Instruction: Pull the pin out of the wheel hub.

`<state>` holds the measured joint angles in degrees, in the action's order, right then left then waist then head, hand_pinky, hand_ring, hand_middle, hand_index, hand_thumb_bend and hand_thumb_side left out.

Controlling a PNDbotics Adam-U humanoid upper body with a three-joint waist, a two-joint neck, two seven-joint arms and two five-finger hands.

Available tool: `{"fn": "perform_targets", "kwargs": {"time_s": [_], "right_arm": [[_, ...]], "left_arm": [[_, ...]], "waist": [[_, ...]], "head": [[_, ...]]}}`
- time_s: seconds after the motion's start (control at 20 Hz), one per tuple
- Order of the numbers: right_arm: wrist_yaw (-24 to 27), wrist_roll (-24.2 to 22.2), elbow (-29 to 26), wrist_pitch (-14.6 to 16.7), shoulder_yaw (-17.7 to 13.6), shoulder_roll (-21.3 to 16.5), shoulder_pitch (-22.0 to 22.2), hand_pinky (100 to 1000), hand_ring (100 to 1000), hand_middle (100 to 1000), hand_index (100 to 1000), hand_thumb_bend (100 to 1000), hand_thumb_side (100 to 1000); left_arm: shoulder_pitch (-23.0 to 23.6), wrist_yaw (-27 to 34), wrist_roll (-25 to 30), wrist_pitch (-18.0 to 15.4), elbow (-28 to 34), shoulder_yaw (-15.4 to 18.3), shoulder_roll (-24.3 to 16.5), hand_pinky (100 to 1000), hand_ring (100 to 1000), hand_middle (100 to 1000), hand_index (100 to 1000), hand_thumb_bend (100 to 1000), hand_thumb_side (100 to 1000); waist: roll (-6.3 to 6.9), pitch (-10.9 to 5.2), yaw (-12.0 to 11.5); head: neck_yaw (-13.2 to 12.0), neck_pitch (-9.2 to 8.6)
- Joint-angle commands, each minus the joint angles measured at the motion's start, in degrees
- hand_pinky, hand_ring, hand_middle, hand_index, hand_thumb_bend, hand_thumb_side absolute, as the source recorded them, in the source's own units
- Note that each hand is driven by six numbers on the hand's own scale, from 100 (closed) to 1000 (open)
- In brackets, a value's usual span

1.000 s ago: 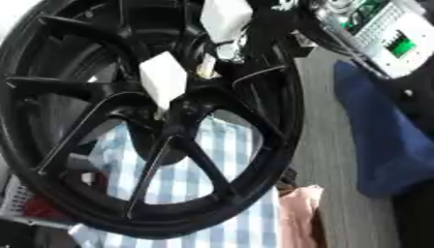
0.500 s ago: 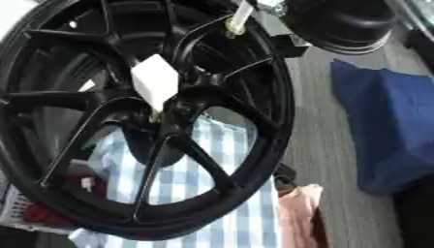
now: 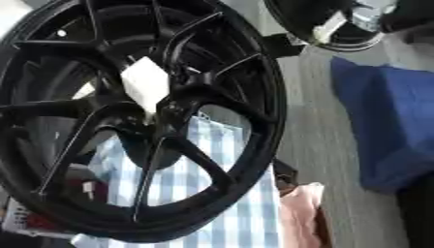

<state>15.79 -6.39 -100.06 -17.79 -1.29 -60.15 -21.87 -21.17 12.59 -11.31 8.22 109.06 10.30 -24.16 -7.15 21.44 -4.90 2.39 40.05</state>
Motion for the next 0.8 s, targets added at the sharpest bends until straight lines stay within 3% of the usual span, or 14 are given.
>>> {"fn": "perform_targets", "kwargs": {"time_s": [0.05, 0.1, 0.2, 0.3, 0.5, 0.75, 0.8], "right_arm": [[-3.0, 6.5, 0.6, 0.8, -6.0, 1.8, 3.4, 771, 656, 567, 669, 283, 303], [-3.8, 8.2, 1.0, 0.8, -7.0, 3.2, 4.8, 786, 708, 675, 759, 352, 361], [-6.0, 11.2, 1.9, 0.8, -8.5, 5.8, 6.9, 810, 782, 806, 830, 395, 438], [-7.7, 13.7, 2.5, 0.9, -9.2, 8.1, 7.9, 822, 820, 851, 852, 346, 486], [-7.3, 17.8, 2.9, 1.8, -9.9, 11.0, 8.2, 826, 832, 866, 856, 319, 532], [-6.7, 19.6, 2.6, 2.1, -9.7, 11.5, 8.3, 826, 832, 866, 856, 319, 532], [-6.7, 19.7, 2.5, 2.2, -9.7, 11.6, 8.2, 814, 798, 829, 832, 501, 710]], "left_arm": [[-0.4, -0.2, -0.6, -0.3, 1.2, 0.9, -1.2, 702, 700, 656, 758, 100, 806], [-0.4, -0.2, -0.7, -0.3, 1.2, 1.0, -1.2, 702, 700, 657, 758, 100, 806], [-0.3, -0.4, -0.8, -0.3, 1.3, 1.1, -1.1, 702, 700, 657, 758, 100, 806], [-0.2, -0.4, -1.0, -0.4, 1.3, 1.2, -1.0, 703, 701, 657, 759, 100, 806], [-0.3, -0.4, -1.1, -0.6, 1.5, 1.2, -0.9, 703, 701, 658, 759, 100, 803], [-0.3, -0.4, -1.1, -0.7, 1.5, 1.2, -0.9, 703, 701, 658, 759, 100, 803], [-0.3, -0.4, -1.2, -0.7, 1.5, 1.2, -0.8, 703, 702, 658, 759, 100, 803]], "waist": [[0.76, -0.57, 0.1], [1.04, -0.38, 0.2], [1.51, -0.07, 0.0], [1.93, 0.14, -0.1], [2.81, 0.44, -0.6], [2.99, 0.5, -0.8], [3.0, 0.49, -0.8]], "head": [[-0.6, -1.21], [-0.7, -1.46], [-0.7, -2.07], [-0.7, -2.59], [-0.6, -3.51], [-0.5, -3.63], [-0.5, -3.62]]}}
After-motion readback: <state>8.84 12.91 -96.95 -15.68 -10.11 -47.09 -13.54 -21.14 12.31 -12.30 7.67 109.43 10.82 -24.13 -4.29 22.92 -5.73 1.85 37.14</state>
